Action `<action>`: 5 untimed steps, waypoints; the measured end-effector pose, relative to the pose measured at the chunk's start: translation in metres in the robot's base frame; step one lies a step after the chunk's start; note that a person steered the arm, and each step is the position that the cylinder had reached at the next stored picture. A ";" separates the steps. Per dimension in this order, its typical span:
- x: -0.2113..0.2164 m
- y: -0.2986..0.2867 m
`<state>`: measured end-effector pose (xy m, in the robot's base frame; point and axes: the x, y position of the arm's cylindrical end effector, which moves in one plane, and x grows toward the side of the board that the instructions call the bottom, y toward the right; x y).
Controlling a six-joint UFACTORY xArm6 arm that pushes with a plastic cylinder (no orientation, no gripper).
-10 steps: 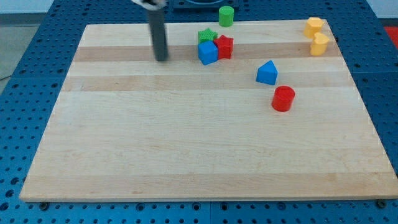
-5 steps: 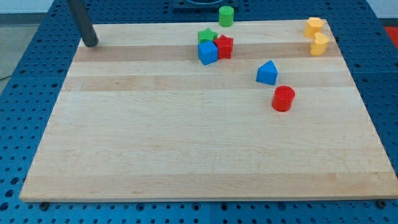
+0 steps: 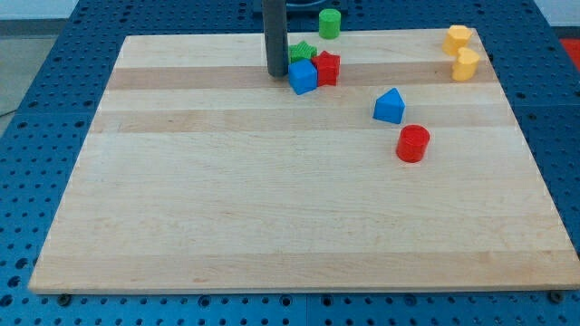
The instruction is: Push the red circle to the right a bit
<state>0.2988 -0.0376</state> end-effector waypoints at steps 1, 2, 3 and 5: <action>0.040 0.000; 0.093 -0.005; 0.146 0.009; 0.139 0.154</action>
